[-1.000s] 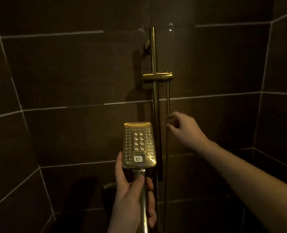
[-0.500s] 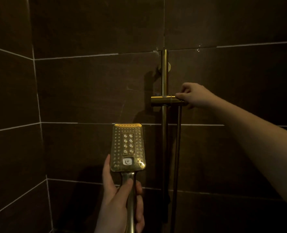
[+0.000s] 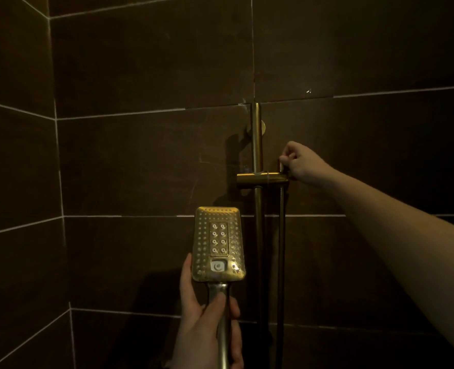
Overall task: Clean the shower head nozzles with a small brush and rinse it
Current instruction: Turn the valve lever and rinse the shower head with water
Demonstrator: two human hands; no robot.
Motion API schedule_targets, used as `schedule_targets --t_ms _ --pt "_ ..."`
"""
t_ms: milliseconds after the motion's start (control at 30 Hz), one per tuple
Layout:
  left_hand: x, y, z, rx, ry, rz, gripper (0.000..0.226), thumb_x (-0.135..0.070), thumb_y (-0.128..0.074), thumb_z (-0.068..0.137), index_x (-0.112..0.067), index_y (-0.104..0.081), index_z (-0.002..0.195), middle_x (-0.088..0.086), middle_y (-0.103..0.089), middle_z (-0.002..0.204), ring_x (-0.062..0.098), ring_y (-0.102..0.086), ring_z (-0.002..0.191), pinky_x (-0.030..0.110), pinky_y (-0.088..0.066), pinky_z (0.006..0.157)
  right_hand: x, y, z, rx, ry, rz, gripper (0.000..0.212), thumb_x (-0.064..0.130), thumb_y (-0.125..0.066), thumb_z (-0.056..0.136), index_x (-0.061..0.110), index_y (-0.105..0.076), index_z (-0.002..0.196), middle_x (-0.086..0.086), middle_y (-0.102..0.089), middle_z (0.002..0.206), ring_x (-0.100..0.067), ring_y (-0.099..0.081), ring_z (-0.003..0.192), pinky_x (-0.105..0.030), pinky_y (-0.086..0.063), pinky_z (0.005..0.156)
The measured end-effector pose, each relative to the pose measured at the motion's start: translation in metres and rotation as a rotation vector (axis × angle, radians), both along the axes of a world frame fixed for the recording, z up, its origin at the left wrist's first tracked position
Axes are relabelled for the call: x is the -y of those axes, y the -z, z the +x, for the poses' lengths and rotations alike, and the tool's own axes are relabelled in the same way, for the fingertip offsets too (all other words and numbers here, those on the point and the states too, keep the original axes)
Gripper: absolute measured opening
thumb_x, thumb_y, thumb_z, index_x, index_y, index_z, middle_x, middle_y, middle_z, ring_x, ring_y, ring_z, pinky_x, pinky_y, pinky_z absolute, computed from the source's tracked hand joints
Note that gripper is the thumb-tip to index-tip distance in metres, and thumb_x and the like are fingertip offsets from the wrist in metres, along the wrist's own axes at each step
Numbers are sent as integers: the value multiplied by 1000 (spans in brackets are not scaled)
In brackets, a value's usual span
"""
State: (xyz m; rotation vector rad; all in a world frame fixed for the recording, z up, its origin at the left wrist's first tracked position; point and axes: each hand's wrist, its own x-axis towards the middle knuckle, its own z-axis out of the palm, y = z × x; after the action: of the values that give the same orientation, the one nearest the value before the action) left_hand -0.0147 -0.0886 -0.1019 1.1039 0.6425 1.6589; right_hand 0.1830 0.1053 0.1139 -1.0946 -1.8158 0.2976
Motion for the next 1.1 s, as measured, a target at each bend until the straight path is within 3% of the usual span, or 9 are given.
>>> schedule_targets --t_ms 133,267,500,600,733,833,900,1033,1100 --pt "0 0 -1 -1 16 3 78 -11 -55 91 -82 -39 119 24 -63 78 26 -47 36 29 -44 37 -1 -7 -1 -108 -1 -18 12 24 -43 103 22 -50 94 -2 -58 92 -19 -60 84 -31 -49 66" --pt "-2 -3 -2 26 15 5 79 -16 -59 85 -84 -38 118 23 -63 79 27 -49 39 30 -45 36 -2 -10 -4 -155 -40 -57 11 23 -39 105 17 -48 106 -1 -60 92 -8 -62 77 -23 -43 56" --pt "-7 3 -11 -2 -83 41 78 -23 -61 83 -84 -33 123 21 -63 80 27 -49 39 29 -45 37 5 -6 -1 -546 49 77 21 37 -34 104 24 -45 116 -3 -55 100 -17 -57 88 -27 -45 63" --pt "-1 21 -20 -19 -144 63 76 -24 -58 84 -86 -32 121 21 -63 79 28 -48 38 30 -46 38 41 28 -11 -475 -11 44 29 48 -44 99 24 -48 115 3 -56 96 -14 -57 87 -29 -46 69" --pt "17 67 -40 -41 -264 -7 77 -16 -54 94 -86 -35 118 22 -63 80 28 -48 38 33 -48 41 84 132 -39 -318 -302 -187 15 25 -59 96 24 -62 111 6 -63 91 -8 -59 83 -25 -43 66" --pt "35 116 -59 -37 -385 -87 76 -14 -52 98 -86 -36 117 20 -62 75 26 -47 35 34 -48 43 101 248 -68 -274 -466 -408 9 24 -56 98 25 -64 93 5 -59 76 -10 -57 72 -27 -46 67" --pt "51 155 -71 -44 -446 -182 77 -14 -50 99 -86 -32 119 20 -62 76 27 -48 33 34 -49 40 102 330 -86 -140 -478 -568 12 31 -52 99 25 -58 91 5 -54 72 -10 -53 68 -28 -45 66" --pt "87 217 -88 -7 -551 -368 76 -12 -48 102 -83 -31 125 24 -59 82 26 -49 35 31 -47 41 93 457 -120 118 -430 -827 17 31 -45 103 17 -49 94 8 -46 77 1 -44 64 -11 -38 59" --pt "99 237 -91 0 -597 -433 75 -14 -49 103 -83 -30 126 23 -61 84 27 -49 38 30 -46 41 77 501 -136 302 -371 -866 20 35 -42 103 20 -46 91 9 -47 80 -2 -46 71 -18 -39 65"
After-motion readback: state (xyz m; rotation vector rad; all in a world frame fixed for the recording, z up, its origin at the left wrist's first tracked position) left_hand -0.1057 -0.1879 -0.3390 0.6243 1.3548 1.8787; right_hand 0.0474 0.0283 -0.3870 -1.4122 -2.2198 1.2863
